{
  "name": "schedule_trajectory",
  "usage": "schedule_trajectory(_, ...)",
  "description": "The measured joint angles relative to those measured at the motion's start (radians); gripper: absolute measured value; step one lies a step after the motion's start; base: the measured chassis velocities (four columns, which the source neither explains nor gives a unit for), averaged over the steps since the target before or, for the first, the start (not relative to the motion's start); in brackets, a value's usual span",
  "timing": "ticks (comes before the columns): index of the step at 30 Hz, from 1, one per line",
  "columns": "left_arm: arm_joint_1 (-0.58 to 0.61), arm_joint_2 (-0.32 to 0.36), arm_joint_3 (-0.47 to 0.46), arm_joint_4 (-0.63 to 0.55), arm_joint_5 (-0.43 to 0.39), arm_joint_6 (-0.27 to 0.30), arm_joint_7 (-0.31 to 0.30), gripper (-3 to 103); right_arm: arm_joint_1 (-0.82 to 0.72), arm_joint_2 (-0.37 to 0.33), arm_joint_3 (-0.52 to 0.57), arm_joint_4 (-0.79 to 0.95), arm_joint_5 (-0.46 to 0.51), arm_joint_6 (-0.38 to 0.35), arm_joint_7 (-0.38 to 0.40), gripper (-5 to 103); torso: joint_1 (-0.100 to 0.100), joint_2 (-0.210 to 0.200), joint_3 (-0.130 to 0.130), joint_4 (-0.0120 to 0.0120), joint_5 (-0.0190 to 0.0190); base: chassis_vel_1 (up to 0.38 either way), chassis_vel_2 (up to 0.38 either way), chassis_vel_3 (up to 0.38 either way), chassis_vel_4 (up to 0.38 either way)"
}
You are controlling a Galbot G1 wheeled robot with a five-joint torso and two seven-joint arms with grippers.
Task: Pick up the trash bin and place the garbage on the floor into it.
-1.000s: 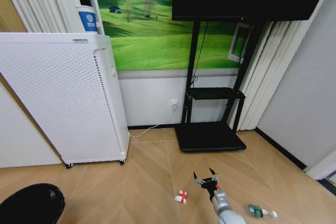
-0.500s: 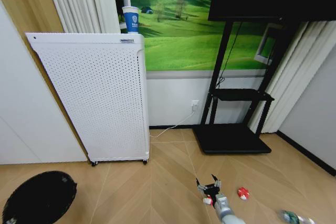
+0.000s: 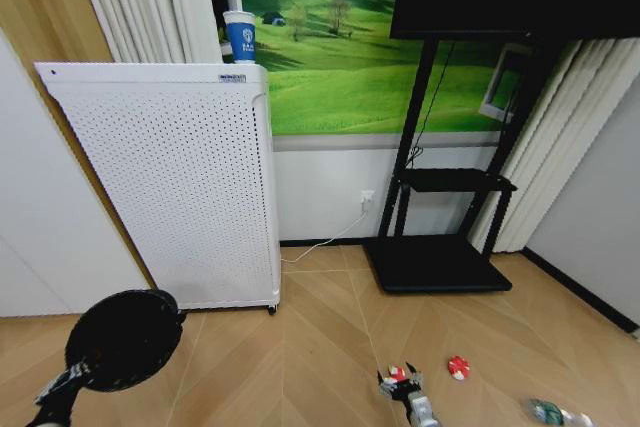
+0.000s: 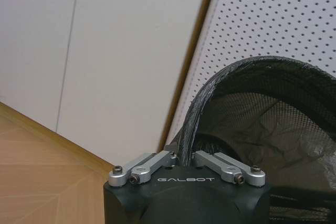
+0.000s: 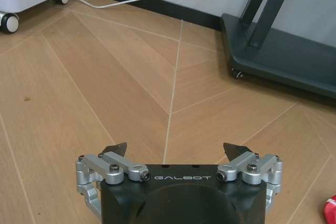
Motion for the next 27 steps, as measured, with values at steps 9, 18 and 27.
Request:
schedule_trajectory(9, 0.022, -0.021, 0.034, -0.025, 0.016, -0.013, 0.038, 2, 0.077, 0.008, -0.029, -0.102, -0.015, 0.001, 0.010, 100, 0.000, 0.000, 0.000, 0.0001, 0.0001, 0.000, 0.000, 0.000, 0.000)
schedule_trajectory(18, 0.032, -0.032, 0.045, -0.023, 0.024, -0.032, 0.063, 2, 0.128, 0.004, -0.006, -0.215, -0.059, 0.011, 0.023, 100, 0.000, 0.000, 0.000, 0.0000, -0.0001, 0.000, 0.000, 0.000, 0.000)
schedule_trajectory(27, 0.034, -0.032, 0.049, -0.020, 0.026, -0.037, 0.069, 2, 0.155, 0.020, 0.003, -0.298, -0.083, 0.021, 0.030, 100, 0.000, 0.000, 0.000, -0.0001, 0.0000, 0.000, 0.000, 0.000, 0.000)
